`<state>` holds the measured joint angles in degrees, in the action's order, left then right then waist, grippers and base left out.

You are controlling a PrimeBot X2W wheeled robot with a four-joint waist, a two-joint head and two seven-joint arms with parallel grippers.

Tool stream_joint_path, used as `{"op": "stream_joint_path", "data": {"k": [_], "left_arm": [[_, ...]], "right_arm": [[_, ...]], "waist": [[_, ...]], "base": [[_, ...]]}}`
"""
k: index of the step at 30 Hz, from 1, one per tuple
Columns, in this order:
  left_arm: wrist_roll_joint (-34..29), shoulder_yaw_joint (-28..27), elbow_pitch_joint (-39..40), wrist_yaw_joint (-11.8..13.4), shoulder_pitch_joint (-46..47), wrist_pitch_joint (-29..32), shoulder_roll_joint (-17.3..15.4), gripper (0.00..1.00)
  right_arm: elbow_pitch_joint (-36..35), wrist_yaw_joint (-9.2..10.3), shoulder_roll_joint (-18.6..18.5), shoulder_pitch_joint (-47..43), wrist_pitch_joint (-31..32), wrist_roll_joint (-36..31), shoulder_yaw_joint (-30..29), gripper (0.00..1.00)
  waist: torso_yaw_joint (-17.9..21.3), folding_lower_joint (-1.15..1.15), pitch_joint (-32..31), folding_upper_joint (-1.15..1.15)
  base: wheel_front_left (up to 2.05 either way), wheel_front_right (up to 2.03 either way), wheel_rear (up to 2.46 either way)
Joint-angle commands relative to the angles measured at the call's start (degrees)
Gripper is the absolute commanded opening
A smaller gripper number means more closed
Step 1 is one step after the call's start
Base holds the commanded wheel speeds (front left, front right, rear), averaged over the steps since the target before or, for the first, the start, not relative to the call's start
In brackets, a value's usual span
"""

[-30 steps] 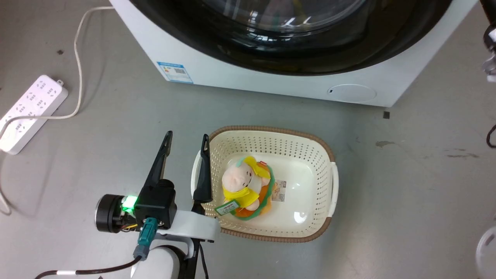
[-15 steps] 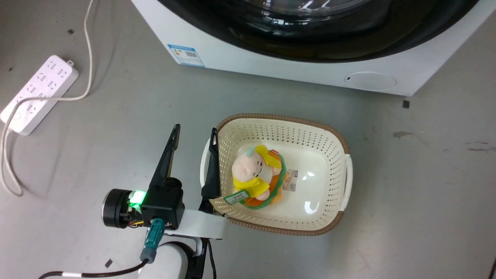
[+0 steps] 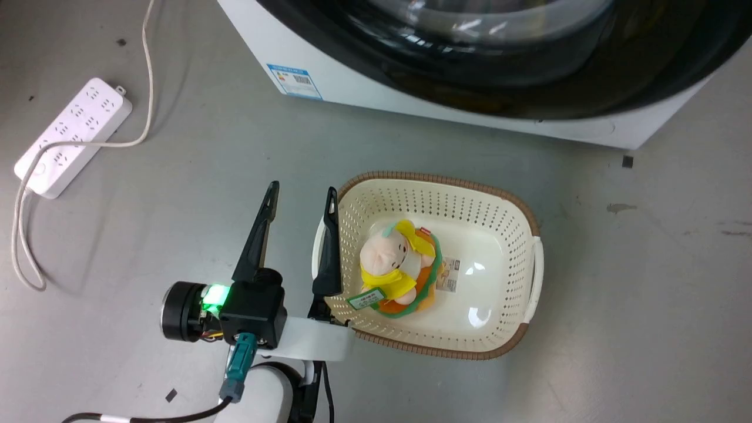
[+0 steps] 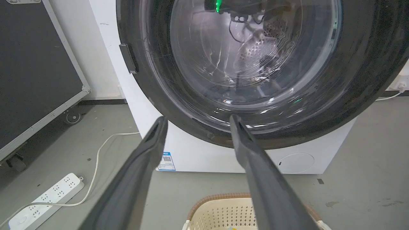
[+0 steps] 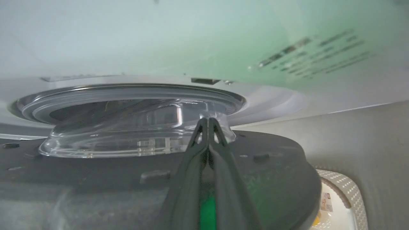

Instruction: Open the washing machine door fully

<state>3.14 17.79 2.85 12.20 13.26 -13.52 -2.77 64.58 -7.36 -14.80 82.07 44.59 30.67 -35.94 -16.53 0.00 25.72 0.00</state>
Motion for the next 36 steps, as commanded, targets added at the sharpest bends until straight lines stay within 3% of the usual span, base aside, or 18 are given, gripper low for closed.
{"op": "stream_joint_path", "data": {"k": [1, 9, 26, 36], "left_arm": [[-0.11, 0.30, -0.06, 0.51, 1.06, -0.59, -0.10, 1.00], [-0.60, 0.67, -0.83, 0.49, 0.15, -1.48, -0.11, 1.00], [-1.45, -0.72, -2.26, -1.09, -4.82, -1.48, -0.51, 1.00], [-1.47, -1.42, -3.17, -1.81, -7.23, -1.48, -1.13, 1.00]], "right_arm": [[1.88, -0.13, 1.45, 0.57, 1.48, 1.15, -0.62, 0.00], [3.56, -0.13, 3.34, -2.29, 6.77, 4.94, -2.57, 0.00], [-5.34, -0.13, 10.28, -21.18, 13.23, 9.63, -0.90, 0.00], [-9.39, -0.13, 11.89, -28.71, 20.33, 18.59, 4.45, 0.00]], "waist": [[0.17, 0.00, -0.60, 0.00], [0.85, 0.00, -4.33, 0.00], [2.81, 0.00, -13.85, 0.00], [3.58, 0.00, -17.01, 0.00]], "base": [[0.00, 0.00, 0.00], [0.00, 0.00, 0.00], [0.00, 0.00, 0.00], [0.00, 0.00, 0.00]]}}
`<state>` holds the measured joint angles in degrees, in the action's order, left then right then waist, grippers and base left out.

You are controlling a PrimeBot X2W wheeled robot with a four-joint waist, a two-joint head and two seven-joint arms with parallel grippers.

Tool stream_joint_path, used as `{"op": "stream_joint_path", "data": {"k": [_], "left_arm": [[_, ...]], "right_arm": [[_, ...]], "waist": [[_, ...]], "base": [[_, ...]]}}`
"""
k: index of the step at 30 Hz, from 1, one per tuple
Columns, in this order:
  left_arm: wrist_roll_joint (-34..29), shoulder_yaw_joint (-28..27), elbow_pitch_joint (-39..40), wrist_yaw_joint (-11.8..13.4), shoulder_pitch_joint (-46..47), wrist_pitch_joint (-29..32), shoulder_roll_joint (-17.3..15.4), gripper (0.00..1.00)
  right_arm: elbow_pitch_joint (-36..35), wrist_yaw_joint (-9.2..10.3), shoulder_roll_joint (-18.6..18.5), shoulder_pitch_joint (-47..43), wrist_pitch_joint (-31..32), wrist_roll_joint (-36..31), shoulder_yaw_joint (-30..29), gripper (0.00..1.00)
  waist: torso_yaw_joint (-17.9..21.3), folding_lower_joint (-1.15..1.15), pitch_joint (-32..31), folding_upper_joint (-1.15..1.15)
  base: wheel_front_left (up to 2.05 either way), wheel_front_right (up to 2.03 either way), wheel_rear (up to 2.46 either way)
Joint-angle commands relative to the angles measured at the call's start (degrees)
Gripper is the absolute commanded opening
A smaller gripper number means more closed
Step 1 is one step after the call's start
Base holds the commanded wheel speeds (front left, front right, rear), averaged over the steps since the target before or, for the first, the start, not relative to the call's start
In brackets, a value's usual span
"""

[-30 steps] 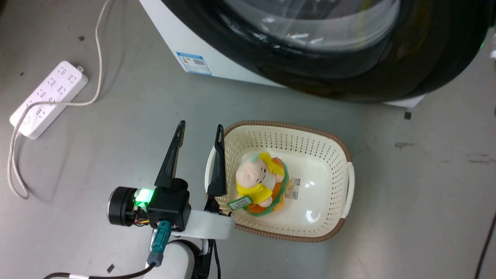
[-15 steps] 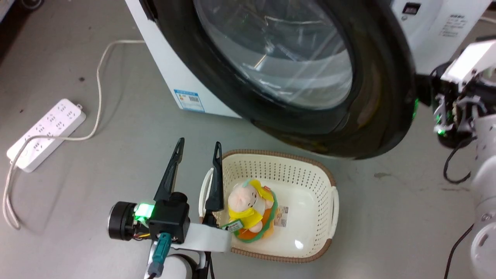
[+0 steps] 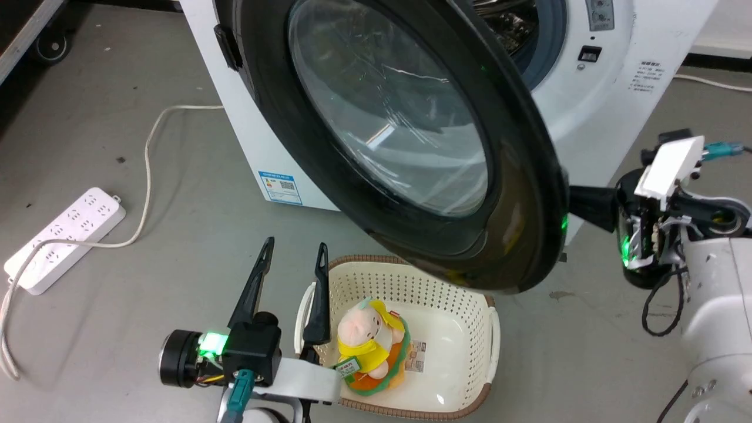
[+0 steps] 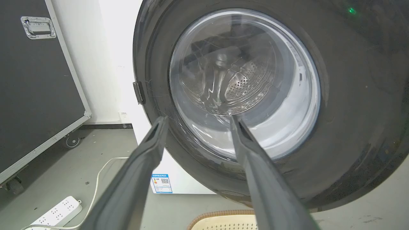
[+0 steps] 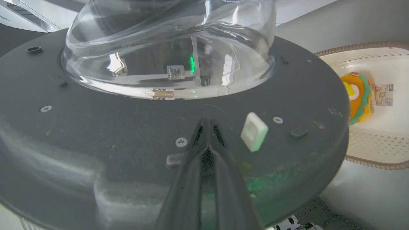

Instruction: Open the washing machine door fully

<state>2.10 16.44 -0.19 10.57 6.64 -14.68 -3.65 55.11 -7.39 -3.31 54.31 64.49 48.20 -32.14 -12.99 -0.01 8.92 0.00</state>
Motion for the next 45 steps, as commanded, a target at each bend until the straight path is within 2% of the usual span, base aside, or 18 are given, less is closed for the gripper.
{"op": "stream_joint_path", "data": {"k": [1, 8, 9, 12, 21, 27, 31, 34, 35, 36, 41, 42, 43, 44, 45], "left_arm": [[-0.43, -0.12, -0.22, -0.24, -0.75, -0.32, -0.26, 1.00], [0.06, -0.14, -1.35, -0.71, -2.00, -0.32, -0.12, 1.00], [0.17, -0.03, -1.68, -0.83, -2.51, -0.32, -0.05, 1.00], [0.84, -0.28, -1.99, -1.06, -3.56, -0.32, 0.05, 1.00], [0.62, -1.20, -2.43, -1.94, -6.15, -0.32, -0.18, 1.00], [1.09, -1.93, -2.86, -2.43, -6.98, -0.32, -0.10, 1.00], [1.50, -2.80, -3.19, -2.99, -7.52, -0.32, -0.17, 1.00], [1.54, -3.07, -3.39, -3.73, -7.96, -0.32, -0.37, 1.00], [1.59, -3.21, -3.45, -3.90, -8.14, -0.32, -0.39, 1.00], [1.66, -3.40, -3.47, -4.05, -8.33, -0.32, -0.41, 1.00], [2.46, -4.25, -3.55, -5.01, -9.12, -0.32, -0.31, 1.00], [2.60, -4.42, -3.50, -5.22, -9.21, -0.32, -0.29, 1.00], [2.77, -4.76, -3.31, -5.59, -9.32, -0.32, -0.25, 1.00], [2.77, -4.76, -3.31, -5.59, -9.32, -0.32, -0.25, 1.00], [2.81, -4.95, -3.21, -5.75, -9.36, -0.32, -0.23, 1.00]], "right_arm": [[0.27, -0.10, 0.41, -1.35, 0.86, 2.86, 2.10, 0.00], [-0.27, -0.10, 0.42, -5.43, 2.00, 16.20, 14.40, 0.00], [-0.87, -0.10, 0.42, -6.90, 1.92, 20.10, 18.08, 0.00], [-2.48, -0.10, 0.43, -9.50, 1.77, 26.24, 24.29, 0.00], [-9.10, -0.10, 0.43, -17.24, -2.16, 41.80, 41.83, 0.00], [-14.54, -0.10, 0.43, -20.41, -7.48, 45.88, 49.47, 0.00], [-17.11, -0.10, 0.12, -21.40, -12.29, 45.22, 49.56, 0.00], [-20.36, -0.10, -1.81, -22.59, -16.43, 43.03, 48.91, 0.00], [-21.84, -0.10, -2.72, -23.11, -18.69, 41.60, 48.60, 0.72], [-23.71, -0.10, -3.73, -23.68, -21.32, 39.71, 48.34, 1.00], [-35.66, -0.10, -9.10, -28.09, -37.04, 27.41, 46.77, 1.00], [-38.04, -0.10, -10.41, -29.11, -40.65, 24.06, 46.68, 1.00], [-42.11, -0.10, -13.34, -31.28, -48.12, 16.41, 46.81, 1.00], [-42.11, -0.10, -13.34, -31.28, -48.12, 16.41, 46.81, 1.00], [-43.44, -0.10, -14.50, -32.43, -51.67, 12.89, 46.64, 1.00]], "waist": [[0.08, 0.01, -0.38, 0.00], [-0.07, 0.01, -1.62, 0.00], [-0.15, 0.01, -2.07, 0.00], [-0.14, 0.01, -2.70, 0.00], [-0.04, 0.01, -4.01, 0.00], [0.05, 0.01, -5.08, 0.00], [0.25, 0.01, -6.24, 0.00], [0.64, 0.01, -7.31, 0.00], [0.84, 0.01, -7.70, 0.00], [1.07, 0.01, -8.05, 0.00], [2.42, 0.01, -9.54, 0.00], [2.71, 0.01, -9.74, 0.00], [3.31, 0.01, -9.96, 0.00], [3.31, 0.01, -9.96, 0.00], [3.61, 0.01, -10.06, 0.00]], "base": [[0.00, 0.00, 0.00], [0.00, 0.00, 0.00], [0.00, 0.00, 0.00], [0.00, 0.00, 0.00], [0.00, 0.00, 0.00], [0.00, 0.00, 0.00], [0.00, 0.00, 0.00], [0.00, 0.00, 0.00], [0.00, 0.00, 0.00], [0.00, 0.00, 0.00], [0.00, 0.00, 0.00], [0.00, 0.00, 0.00], [0.00, 0.00, 0.00], [0.00, 0.00, 0.00], [0.00, 0.00, 0.00]]}}
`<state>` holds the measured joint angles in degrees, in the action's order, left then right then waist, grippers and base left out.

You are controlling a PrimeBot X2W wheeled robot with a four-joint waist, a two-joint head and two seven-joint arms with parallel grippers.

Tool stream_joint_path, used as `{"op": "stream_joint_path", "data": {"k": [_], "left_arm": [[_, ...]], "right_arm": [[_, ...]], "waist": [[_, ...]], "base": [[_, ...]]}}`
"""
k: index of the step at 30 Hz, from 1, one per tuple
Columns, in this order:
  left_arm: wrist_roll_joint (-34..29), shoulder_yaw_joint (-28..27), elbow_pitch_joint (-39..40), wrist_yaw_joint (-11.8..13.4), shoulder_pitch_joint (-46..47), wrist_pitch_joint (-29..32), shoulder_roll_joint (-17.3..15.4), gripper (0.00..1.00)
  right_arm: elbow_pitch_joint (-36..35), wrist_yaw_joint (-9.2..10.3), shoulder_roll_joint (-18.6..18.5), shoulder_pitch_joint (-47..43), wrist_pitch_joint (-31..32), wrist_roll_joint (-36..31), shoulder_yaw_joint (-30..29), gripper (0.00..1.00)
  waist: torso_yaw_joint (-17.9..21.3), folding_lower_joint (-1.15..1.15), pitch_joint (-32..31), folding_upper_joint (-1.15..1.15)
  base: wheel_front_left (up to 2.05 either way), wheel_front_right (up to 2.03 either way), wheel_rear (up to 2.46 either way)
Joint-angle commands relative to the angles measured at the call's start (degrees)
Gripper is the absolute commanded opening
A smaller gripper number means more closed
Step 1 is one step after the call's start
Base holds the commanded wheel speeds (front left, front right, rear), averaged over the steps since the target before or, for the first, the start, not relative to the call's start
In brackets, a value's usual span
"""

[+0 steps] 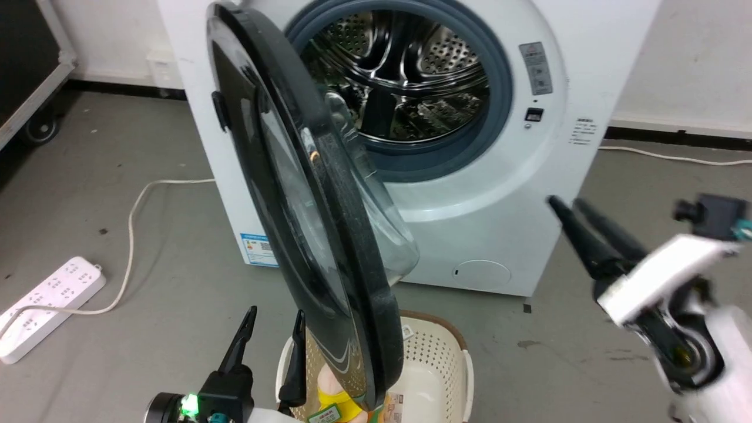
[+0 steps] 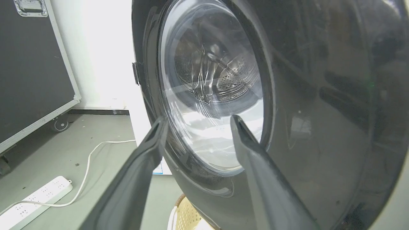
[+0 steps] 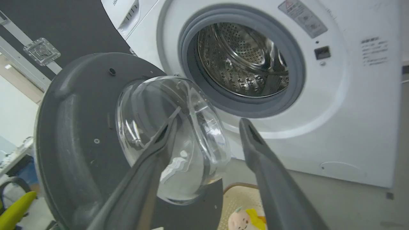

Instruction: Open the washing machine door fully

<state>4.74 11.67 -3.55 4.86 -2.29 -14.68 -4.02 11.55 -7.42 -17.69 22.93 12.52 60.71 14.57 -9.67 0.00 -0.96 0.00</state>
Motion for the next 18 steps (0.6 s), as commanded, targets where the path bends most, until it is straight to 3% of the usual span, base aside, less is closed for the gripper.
{"op": "stream_joint_path", "data": {"k": [1, 2, 3, 4, 8, 12, 18], "left_arm": [[0.25, -0.58, 0.36, -0.35, -0.56, -0.32, 0.16, 1.00], [0.25, -0.58, 0.36, -0.35, -0.56, -0.32, 0.16, 1.00], [0.34, -1.02, 0.54, -0.77, -0.74, -0.32, 0.15, 1.00], [0.34, -1.02, 0.54, -0.77, -0.74, -0.32, 0.15, 1.00], [0.28, -1.72, 0.91, -1.35, -1.48, -0.32, 0.18, 1.00], [0.10, -2.20, 1.34, -1.76, -2.25, -0.32, 0.24, 1.00], [-0.20, -2.48, 1.35, -2.42, -2.68, -0.32, 0.38, 1.00]], "right_arm": [[-2.32, -0.07, -2.54, -3.19, -6.48, -7.25, 0.01, 1.00], [-2.32, -0.07, -2.54, -3.19, -6.48, -7.25, 0.01, 1.00], [-3.16, -0.07, -3.91, -5.46, -13.00, -14.80, -1.49, 1.00], [-3.16, -0.07, -3.91, -5.46, -13.00, -14.80, -1.49, 1.00], [-3.98, -0.07, -3.48, -10.79, -22.77, -31.10, -6.83, 1.00], [-7.53, -0.07, 1.21, -17.77, -25.68, -42.90, -11.94, 1.00], [-12.25, -0.07, 7.82, -27.39, -27.22, -51.94, -14.01, 1.00]], "waist": [[0.87, 0.00, -0.40, 0.00], [0.87, 0.00, -0.40, 0.00], [1.43, 0.00, -0.62, 0.00], [1.43, 0.00, -0.62, 0.00], [2.35, 0.00, -1.15, 0.00], [2.99, 0.00, -1.38, 0.00], [3.90, 0.00, -0.95, 0.00]], "base": [[0.00, 0.00, 0.00], [0.00, 0.00, 0.00], [0.00, 0.00, 0.00], [0.00, 0.00, 0.00], [0.00, 0.00, 0.00], [0.00, 0.00, 0.00], [0.00, 0.00, 0.00]]}}
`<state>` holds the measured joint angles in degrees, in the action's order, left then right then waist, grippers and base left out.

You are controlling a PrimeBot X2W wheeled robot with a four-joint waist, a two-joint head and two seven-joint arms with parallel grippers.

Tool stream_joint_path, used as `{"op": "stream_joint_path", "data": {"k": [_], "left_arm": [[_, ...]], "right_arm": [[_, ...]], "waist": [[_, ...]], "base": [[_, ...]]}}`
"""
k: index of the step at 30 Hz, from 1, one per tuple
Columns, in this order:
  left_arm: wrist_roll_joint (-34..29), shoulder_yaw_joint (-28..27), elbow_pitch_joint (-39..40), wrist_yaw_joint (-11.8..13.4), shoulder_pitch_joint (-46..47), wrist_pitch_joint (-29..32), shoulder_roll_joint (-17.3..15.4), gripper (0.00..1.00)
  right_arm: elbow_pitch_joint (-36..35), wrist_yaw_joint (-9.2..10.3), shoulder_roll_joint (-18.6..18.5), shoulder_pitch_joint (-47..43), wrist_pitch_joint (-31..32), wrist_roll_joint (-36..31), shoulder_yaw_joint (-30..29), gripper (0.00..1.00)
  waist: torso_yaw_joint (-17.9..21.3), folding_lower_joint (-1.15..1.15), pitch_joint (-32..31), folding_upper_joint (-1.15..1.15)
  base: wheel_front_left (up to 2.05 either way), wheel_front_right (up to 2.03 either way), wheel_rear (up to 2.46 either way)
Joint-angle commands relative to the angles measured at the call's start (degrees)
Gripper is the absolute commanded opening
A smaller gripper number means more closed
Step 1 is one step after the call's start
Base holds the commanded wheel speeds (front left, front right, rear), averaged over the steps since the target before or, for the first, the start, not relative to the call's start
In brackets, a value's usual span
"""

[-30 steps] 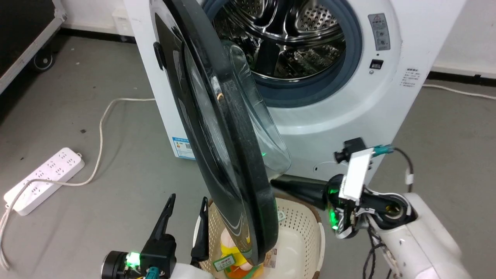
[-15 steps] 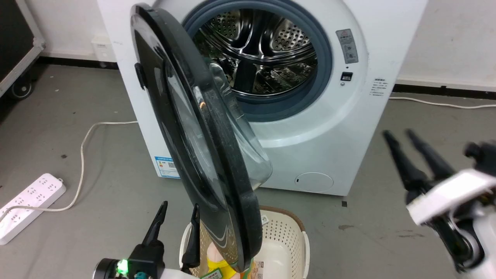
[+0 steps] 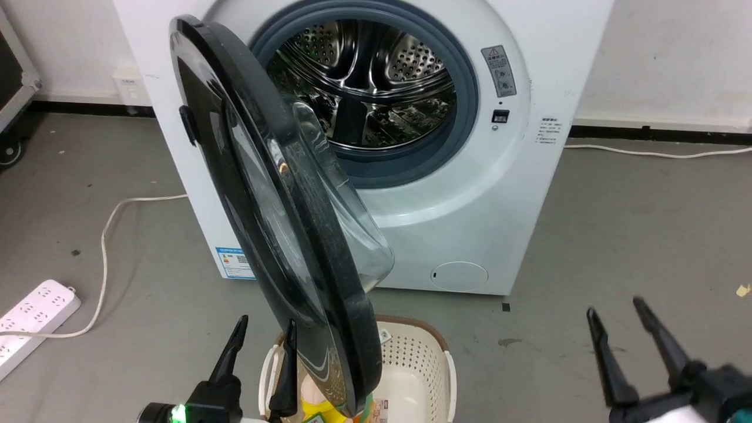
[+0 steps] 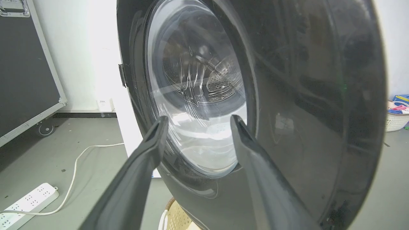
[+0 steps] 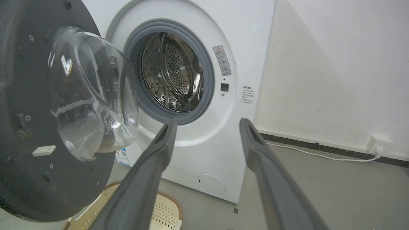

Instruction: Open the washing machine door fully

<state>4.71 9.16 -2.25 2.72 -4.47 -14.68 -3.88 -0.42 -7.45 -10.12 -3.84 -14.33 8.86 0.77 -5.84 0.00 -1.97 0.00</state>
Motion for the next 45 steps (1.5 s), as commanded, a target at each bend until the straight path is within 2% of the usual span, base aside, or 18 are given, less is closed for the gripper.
{"op": "stream_joint_path", "data": {"k": [1, 8, 9, 10, 15, 22, 26, 29, 35, 40, 45], "left_arm": [[-0.29, 0.05, -0.06, -0.35, -0.49, -0.32, 0.27, 1.00], [-0.90, -0.29, -0.57, -0.75, -0.43, -0.32, 0.38, 1.00], [-0.88, -0.31, -1.07, -0.90, -0.52, -0.32, 0.45, 0.23], [-0.68, -0.42, -0.91, -0.97, -0.45, -0.32, 0.49, 0.00], [0.05, -1.39, 1.82, -0.45, -0.10, -0.32, 0.69, 0.00], [1.24, -2.91, 13.06, 2.54, 3.82, -0.32, 0.95, 0.00], [2.19, -0.89, 20.07, 4.49, 7.16, -0.32, 0.98, 0.00], [1.65, 1.37, 24.07, 4.86, 9.65, -0.32, 0.99, 0.00], [-0.68, 6.65, 23.52, 2.01, 12.25, 0.09, 0.96, 0.00], [0.42, 13.19, 18.91, -1.10, 10.51, 5.98, 0.85, 0.00], [2.49, 18.20, 12.99, -2.49, 8.21, 9.55, 0.91, 0.00]], "right_arm": [[-0.48, -0.03, 1.21, -1.62, -0.46, -0.84, -0.43, 1.00], [-1.21, -0.03, 4.64, -3.95, -0.64, -2.42, -1.23, 1.00], [-1.35, -0.03, 5.13, -3.73, -0.65, -2.25, -1.30, 1.00], [-1.35, -0.03, 5.23, -3.54, -0.65, -2.13, -1.33, 1.00], [-1.37, -0.03, 5.51, -2.86, -0.66, -1.55, -1.70, 1.00], [-1.46, -0.03, 5.66, -2.58, -0.66, -1.20, -1.45, 1.00], [-1.24, -0.03, 5.59, -2.46, -0.66, -1.05, -1.05, 1.00], [-1.09, -0.03, 5.51, -2.40, -0.66, -0.94, -0.88, 1.00], [-0.86, -0.03, 5.55, -2.42, -0.66, -0.69, -0.60, 1.00], [-0.71, -0.03, 5.53, -2.38, -0.66, -0.43, -0.59, 1.00], [-0.28, -0.03, 5.52, -2.28, -0.66, -0.23, -0.06, 1.00]], "waist": [[0.20, 0.00, 0.11, 0.00], [0.99, 0.00, 0.31, 0.00], [1.13, 0.00, 0.32, 0.00], [1.14, 0.00, 0.33, 0.00], [0.86, 0.00, 0.23, 0.00], [0.18, 0.00, 0.19, 0.00], [0.14, 0.00, 0.08, 0.00], [0.12, 0.00, 0.05, 0.00], [0.18, 0.00, 0.04, 0.00], [0.36, 0.00, 0.14, 0.00], [0.19, 0.00, 0.49, 0.00]], "base": [[0.00, 0.00, 0.00], [0.00, 0.00, 0.00], [0.00, 0.00, 0.00], [0.00, 0.00, 0.00], [0.00, 0.00, 0.00], [0.00, 0.00, 0.00], [0.00, 0.00, 0.00], [0.00, 0.00, 0.00], [0.00, 0.00, 0.00], [0.00, 0.00, 0.00], [0.00, 0.00, 0.00]]}}
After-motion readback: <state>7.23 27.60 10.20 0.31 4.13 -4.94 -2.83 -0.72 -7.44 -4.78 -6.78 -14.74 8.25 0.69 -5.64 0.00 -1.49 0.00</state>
